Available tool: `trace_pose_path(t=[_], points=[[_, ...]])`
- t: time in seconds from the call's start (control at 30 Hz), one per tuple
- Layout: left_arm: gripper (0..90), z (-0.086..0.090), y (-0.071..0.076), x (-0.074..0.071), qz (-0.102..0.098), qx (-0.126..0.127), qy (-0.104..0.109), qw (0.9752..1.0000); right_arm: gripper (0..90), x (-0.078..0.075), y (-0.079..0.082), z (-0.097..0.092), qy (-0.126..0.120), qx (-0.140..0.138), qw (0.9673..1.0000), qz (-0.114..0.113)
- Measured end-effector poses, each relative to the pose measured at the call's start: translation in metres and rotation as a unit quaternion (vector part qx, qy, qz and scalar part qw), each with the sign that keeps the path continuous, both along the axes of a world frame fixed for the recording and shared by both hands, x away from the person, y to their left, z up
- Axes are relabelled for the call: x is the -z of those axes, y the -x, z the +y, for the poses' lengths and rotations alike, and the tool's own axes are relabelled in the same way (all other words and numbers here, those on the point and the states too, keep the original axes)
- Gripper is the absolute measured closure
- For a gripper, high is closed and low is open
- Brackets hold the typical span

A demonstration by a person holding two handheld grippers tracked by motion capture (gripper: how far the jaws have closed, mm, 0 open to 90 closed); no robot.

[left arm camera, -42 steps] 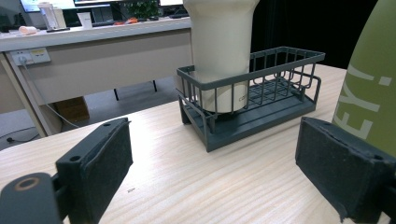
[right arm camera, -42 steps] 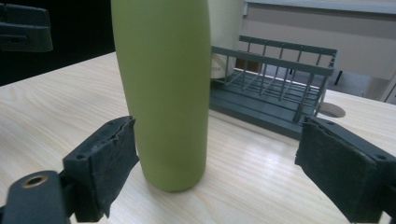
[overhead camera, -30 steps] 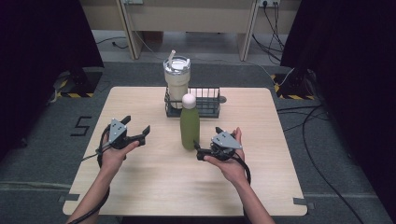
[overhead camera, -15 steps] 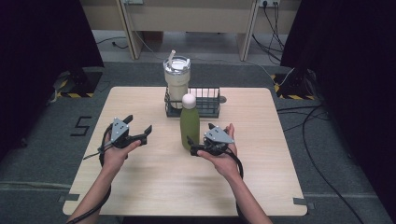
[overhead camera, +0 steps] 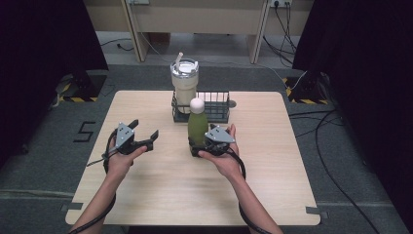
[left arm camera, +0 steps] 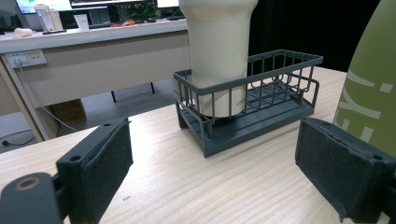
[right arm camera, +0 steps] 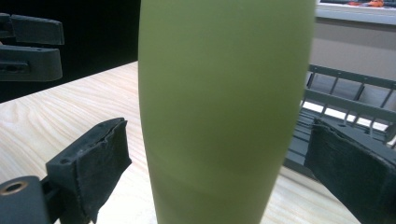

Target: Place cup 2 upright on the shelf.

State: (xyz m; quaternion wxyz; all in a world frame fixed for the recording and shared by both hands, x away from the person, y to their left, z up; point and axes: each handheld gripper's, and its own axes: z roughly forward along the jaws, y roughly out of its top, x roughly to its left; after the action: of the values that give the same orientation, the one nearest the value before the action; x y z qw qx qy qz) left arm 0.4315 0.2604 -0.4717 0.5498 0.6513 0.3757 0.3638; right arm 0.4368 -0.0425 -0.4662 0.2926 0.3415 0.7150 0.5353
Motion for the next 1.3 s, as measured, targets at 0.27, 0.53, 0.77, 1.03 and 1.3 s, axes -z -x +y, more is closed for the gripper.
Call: trace_pose_path(t=[0.27, 0.53, 0.77, 1.03, 1.3], points=[[10.3, 0.0, -0.001, 0.001, 0.002, 0.0, -0.001, 1.0, 7.8, 0.002, -0.009, 0.007, 0.005, 0.001, 1.0, -0.001], [10.9, 0.001, -0.001, 0.003, 0.004, 0.0, 0.0, 1.0, 11.5, 0.004, -0.015, 0.014, 0.011, 0.0, 0.9999, -0.006], [11.8, 0.002, -0.001, 0.002, 0.001, 0.0, 0.001, 1.0, 16.5, 0.006, -0.018, 0.017, 0.011, 0.002, 0.9999, -0.002], [13.0, 0.003, -0.001, 0.003, 0.003, -0.001, 0.003, 1.0, 20.3, 0.006, -0.019, 0.015, 0.008, 0.003, 1.0, 0.0], [13.3, 0.003, -0.001, 0.003, 0.003, -0.001, 0.003, 1.0, 20.5, 0.004, -0.018, 0.015, 0.012, 0.001, 0.9999, 0.003]])
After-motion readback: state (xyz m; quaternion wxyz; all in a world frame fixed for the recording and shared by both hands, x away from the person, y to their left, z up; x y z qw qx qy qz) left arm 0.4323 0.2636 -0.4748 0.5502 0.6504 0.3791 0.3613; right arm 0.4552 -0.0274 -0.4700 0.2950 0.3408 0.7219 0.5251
